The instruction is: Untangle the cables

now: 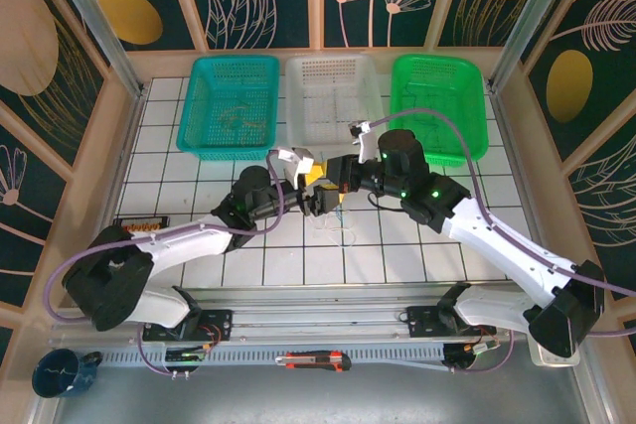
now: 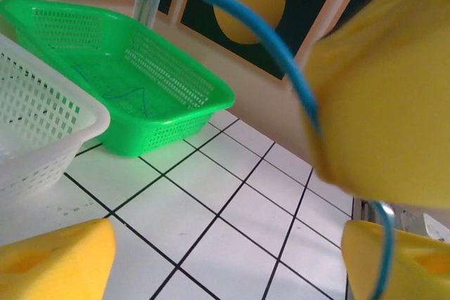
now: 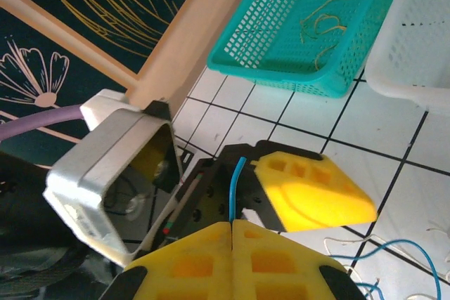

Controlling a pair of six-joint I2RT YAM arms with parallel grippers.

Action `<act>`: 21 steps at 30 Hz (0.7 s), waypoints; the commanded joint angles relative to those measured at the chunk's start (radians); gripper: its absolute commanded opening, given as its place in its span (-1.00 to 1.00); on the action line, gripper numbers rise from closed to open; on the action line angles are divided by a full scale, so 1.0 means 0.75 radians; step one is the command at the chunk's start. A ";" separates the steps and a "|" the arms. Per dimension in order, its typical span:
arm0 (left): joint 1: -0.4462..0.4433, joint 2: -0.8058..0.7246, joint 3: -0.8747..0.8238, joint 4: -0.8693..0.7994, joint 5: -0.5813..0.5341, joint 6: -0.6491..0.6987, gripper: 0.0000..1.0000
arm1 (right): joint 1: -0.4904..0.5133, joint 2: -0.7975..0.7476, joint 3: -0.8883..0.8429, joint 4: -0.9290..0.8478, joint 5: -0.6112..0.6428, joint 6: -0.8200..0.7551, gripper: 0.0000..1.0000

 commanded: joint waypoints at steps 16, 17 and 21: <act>-0.016 0.239 -0.059 0.372 0.090 -0.139 -0.57 | -0.110 -0.044 0.330 0.130 -0.107 0.058 -1.00; -0.017 0.251 -0.066 0.382 0.094 -0.144 -0.57 | -0.124 -0.041 0.351 0.143 -0.118 0.066 -1.00; -0.016 0.297 -0.090 0.425 0.112 -0.180 -0.49 | -0.169 -0.023 0.414 0.181 -0.151 0.087 -1.00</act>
